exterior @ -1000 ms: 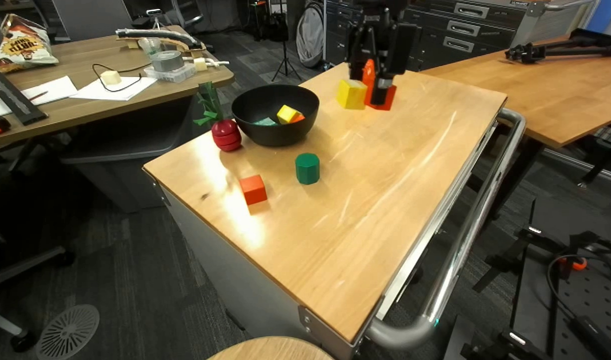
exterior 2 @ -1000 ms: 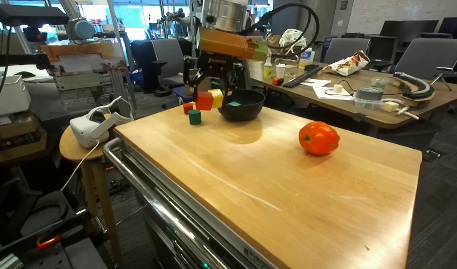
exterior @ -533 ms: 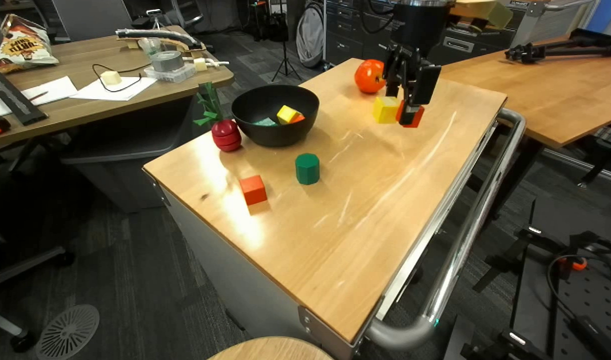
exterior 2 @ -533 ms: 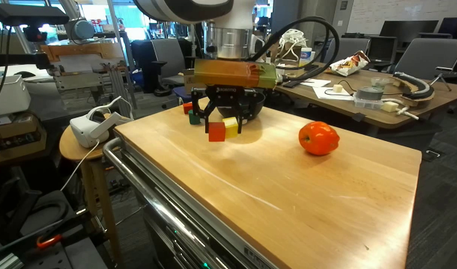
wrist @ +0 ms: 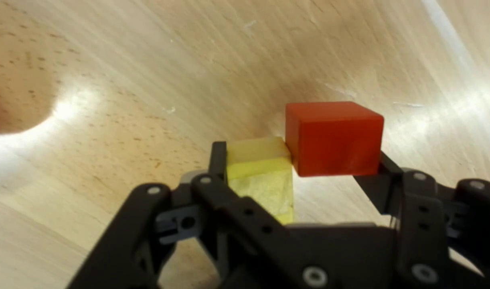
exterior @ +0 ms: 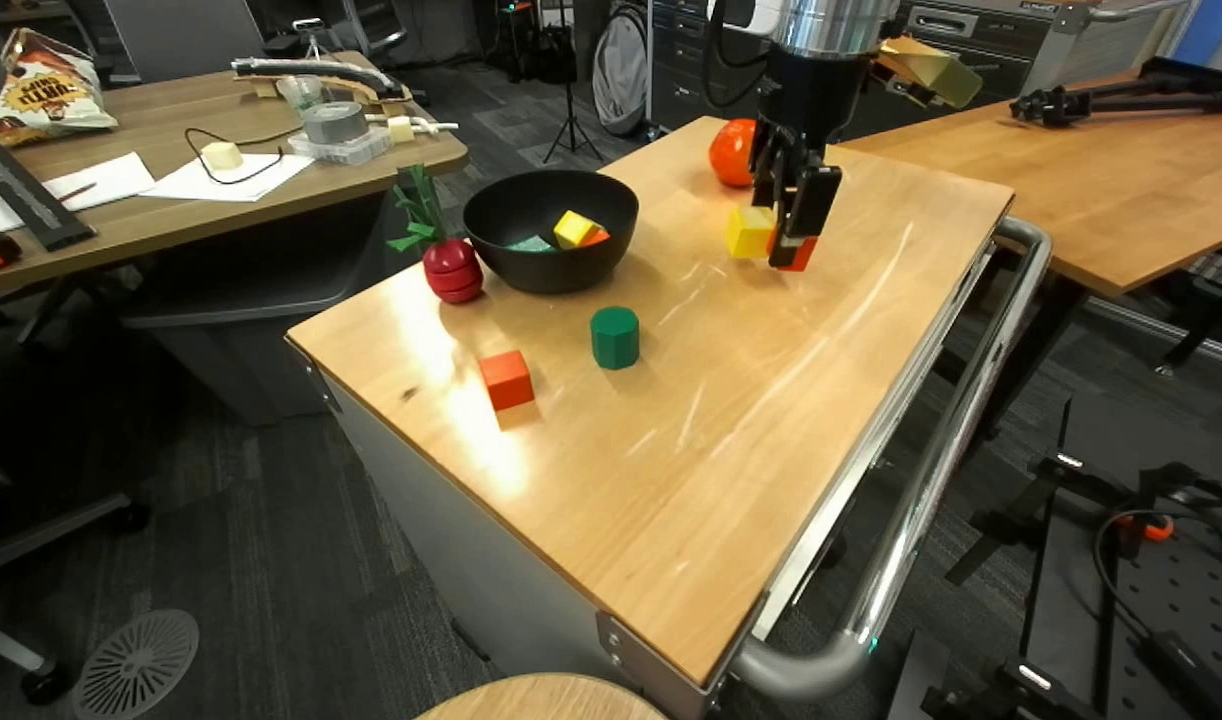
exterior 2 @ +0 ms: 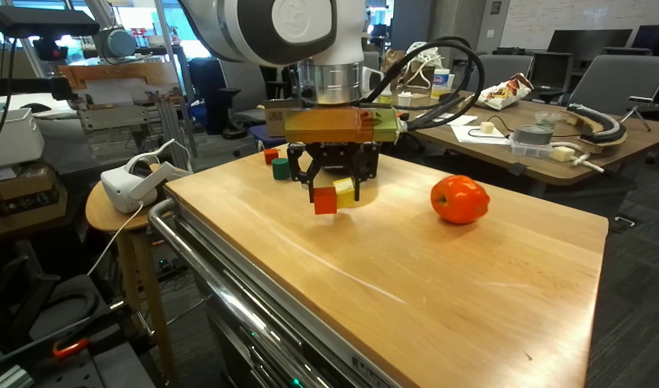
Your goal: Move the apple toy to the right and put the toys in the bowl on the counter
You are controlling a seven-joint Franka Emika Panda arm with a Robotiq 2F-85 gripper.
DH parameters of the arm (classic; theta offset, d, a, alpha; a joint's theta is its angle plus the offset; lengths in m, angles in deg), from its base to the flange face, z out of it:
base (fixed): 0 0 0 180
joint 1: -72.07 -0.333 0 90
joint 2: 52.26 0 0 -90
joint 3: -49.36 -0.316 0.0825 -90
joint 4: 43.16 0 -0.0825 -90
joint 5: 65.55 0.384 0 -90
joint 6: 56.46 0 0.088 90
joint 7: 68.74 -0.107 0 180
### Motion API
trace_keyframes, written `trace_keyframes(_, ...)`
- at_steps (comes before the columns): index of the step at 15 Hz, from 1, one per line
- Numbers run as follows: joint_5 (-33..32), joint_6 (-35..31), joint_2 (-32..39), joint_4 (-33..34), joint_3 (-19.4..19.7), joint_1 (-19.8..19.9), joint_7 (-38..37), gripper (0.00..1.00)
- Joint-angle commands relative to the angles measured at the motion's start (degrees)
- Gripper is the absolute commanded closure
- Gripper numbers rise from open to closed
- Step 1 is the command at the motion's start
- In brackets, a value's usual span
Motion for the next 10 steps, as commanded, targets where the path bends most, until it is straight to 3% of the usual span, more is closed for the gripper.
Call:
trace_keyframes(1, -4.5, -0.9, 0.5, 1.0, 0.8, -1.6, -4.3, 0.48)
trace_keyframes(2, -5.2, -0.5, 0.4, 1.3, 0.6, -1.8, -4.6, 0.21)
trace_keyframes(3, -5.0, -0.4, 0.1, 1.4, 0.4, -1.9, -4.4, 0.05)
trace_keyframes(5, -1.7, -0.1, -1.5, 1.4, -0.4, -1.9, -1.7, 0.04)
trace_keyframes(6, -1.4, 0.2, -2.7, 1.4, -0.6, -2.2, -1.4, 0.0)
trace_keyframes(10, -1.1, 0.2, -8.0, 1.9, -0.9, -3.7, -0.2, 0.0)
